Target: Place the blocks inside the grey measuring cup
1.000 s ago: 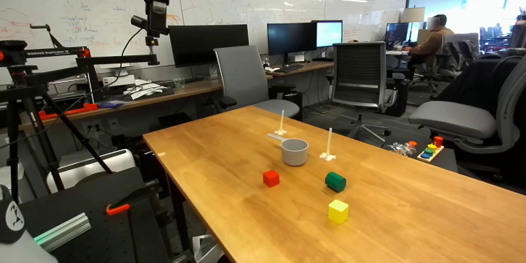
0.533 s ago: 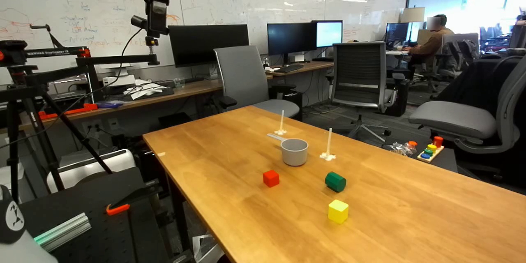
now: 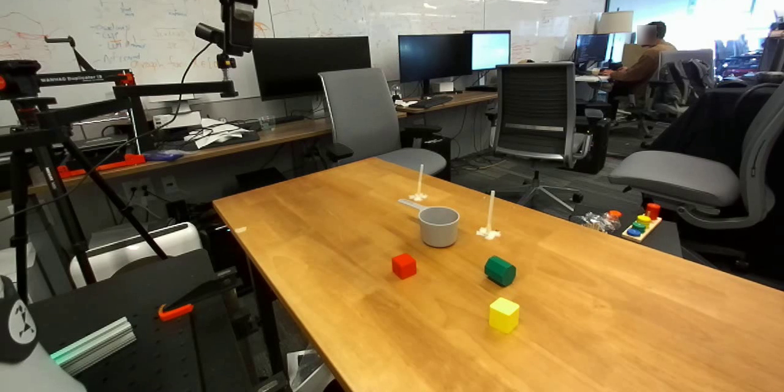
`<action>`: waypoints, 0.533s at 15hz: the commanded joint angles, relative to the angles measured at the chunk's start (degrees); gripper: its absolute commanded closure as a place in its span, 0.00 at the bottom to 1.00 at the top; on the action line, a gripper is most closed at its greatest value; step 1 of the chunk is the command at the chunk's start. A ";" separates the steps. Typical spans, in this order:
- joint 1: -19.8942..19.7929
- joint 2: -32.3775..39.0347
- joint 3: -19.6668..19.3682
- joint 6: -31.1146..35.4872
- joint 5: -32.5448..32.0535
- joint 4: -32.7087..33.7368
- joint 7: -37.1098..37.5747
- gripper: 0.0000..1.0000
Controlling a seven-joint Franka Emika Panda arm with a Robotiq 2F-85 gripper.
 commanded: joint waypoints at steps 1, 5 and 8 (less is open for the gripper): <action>-0.61 2.37 0.20 5.66 -3.34 1.22 -0.46 0.00; -2.15 7.13 -0.39 12.60 -8.37 3.01 0.02 0.00; -4.02 12.65 -1.88 17.72 -11.77 5.18 -0.68 0.00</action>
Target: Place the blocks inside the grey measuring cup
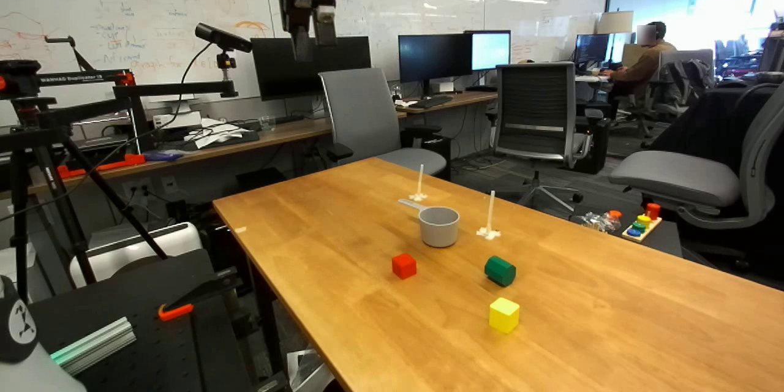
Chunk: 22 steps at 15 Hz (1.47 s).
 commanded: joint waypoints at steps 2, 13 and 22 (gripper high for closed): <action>-4.43 10.93 -2.23 6.66 -7.33 5.93 0.32 0.00; -5.28 14.32 -4.80 7.48 -9.82 6.00 0.64 0.00; -6.92 28.35 -6.06 8.45 -11.34 15.48 6.19 0.00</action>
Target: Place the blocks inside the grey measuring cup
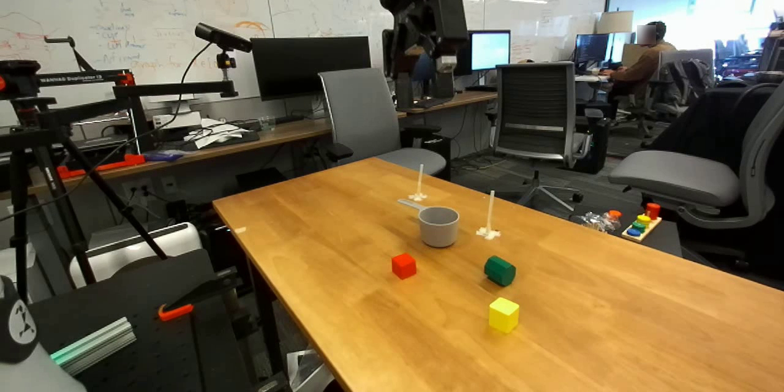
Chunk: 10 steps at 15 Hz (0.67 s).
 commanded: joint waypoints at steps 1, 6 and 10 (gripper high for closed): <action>0.16 9.69 -1.23 -0.64 -0.93 8.26 3.59 0.00; 1.37 21.49 -3.24 -1.98 -1.19 16.78 8.26 0.00; 3.05 30.19 -5.28 -2.96 -0.31 23.59 12.12 0.00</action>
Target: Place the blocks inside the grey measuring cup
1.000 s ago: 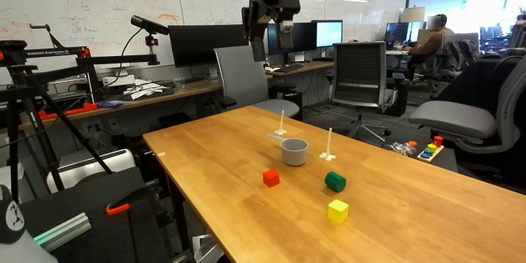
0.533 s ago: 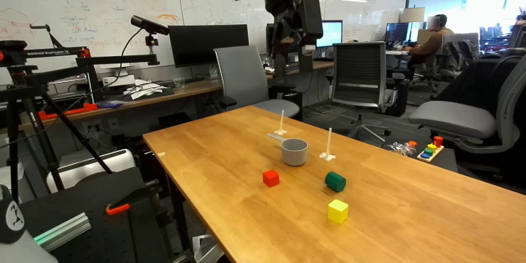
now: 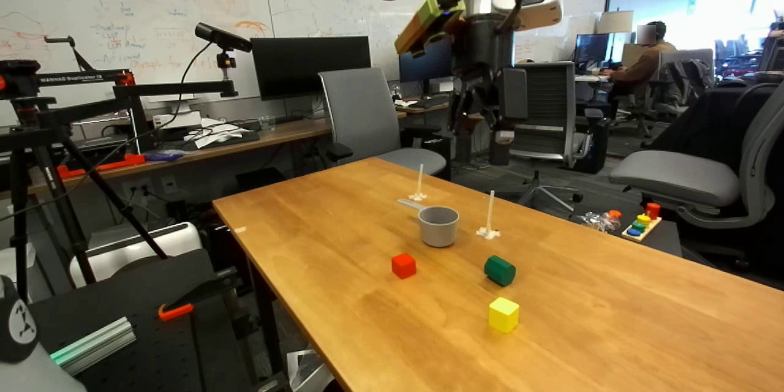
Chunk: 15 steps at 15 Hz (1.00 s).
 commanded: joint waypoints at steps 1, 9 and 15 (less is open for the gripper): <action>2.79 8.65 -2.74 -3.23 0.05 9.31 4.14 0.00; 5.43 19.48 -7.02 -4.38 0.55 19.86 6.99 0.00; 6.16 21.77 -8.40 -5.10 0.82 18.81 8.28 0.00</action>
